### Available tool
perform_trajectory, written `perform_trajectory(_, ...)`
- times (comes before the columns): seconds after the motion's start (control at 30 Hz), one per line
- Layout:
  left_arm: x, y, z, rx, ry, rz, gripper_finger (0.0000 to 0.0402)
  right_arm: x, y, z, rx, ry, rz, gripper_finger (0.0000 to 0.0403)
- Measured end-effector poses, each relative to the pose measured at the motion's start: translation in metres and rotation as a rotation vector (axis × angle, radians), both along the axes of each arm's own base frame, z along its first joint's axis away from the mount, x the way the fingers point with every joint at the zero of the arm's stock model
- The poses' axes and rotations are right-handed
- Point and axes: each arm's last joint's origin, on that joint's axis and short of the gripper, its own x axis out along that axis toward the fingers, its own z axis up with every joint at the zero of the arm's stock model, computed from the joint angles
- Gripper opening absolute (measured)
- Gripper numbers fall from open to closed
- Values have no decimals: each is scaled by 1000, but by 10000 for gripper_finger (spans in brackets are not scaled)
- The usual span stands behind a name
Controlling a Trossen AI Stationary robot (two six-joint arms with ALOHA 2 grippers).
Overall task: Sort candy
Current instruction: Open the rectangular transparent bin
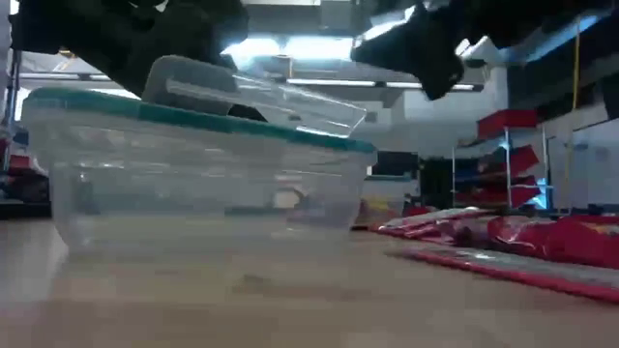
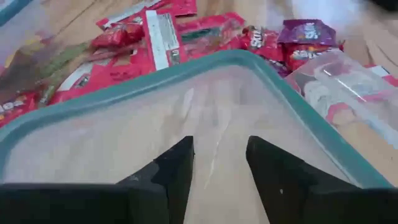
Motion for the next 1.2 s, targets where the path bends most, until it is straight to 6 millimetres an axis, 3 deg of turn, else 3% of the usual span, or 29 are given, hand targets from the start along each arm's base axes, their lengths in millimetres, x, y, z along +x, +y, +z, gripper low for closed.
perform_trajectory(0.2, 11, 1, 40, 112, -60, -48, 143, 7, 2, 26, 34, 2, 21, 227)
perform_trajectory(0.3, 15, 1, 76, 138, -142, -54, 143, 11, 3, 28, 43, 35, 47, 227)
perform_trajectory(0.4, 11, -2, 96, 138, -124, -56, 143, 10, -2, 26, -16, 59, -77, 227)
perform_trajectory(0.53, -1, -11, 110, 66, -62, -40, 143, 9, -21, 24, -43, 94, -392, 227)
perform_trajectory(0.7, -20, -15, 94, -69, 172, 9, 143, 13, -54, 13, 63, 282, -507, 227)
perform_trajectory(0.87, -33, -11, 85, -97, 282, 117, 143, 18, -74, 5, 80, 360, -542, 227)
perform_trajectory(1.03, -35, -4, 77, -84, 310, 145, 143, 25, -78, -5, 138, 418, -485, 227)
perform_trajectory(1.2, -35, 9, 68, -52, 345, 171, 143, 28, -70, -11, 171, 446, -401, 227)
